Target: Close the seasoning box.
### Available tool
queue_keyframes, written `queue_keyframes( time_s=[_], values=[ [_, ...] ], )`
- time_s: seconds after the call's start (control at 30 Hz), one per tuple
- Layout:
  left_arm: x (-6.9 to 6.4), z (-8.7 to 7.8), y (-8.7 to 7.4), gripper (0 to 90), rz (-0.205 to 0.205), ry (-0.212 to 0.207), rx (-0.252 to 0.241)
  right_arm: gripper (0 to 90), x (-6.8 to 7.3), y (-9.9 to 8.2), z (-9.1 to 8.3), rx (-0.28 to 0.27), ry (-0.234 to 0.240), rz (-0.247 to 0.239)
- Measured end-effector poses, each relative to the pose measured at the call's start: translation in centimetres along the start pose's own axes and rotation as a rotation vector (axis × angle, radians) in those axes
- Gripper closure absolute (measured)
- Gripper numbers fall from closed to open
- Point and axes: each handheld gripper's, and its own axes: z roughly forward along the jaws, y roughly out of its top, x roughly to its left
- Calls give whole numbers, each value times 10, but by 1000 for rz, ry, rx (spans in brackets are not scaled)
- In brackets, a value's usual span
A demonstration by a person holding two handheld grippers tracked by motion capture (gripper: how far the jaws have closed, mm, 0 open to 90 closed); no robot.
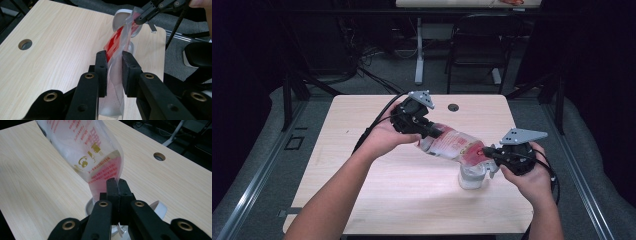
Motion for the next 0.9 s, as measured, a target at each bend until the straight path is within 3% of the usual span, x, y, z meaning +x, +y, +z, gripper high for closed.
queue_keyframes(
  time_s=[0.9],
  values=[
    [-1, 1, 3, 772, 3, 1, 0, 900, 0, 0, -1, 6, 0, -6]
  ],
)
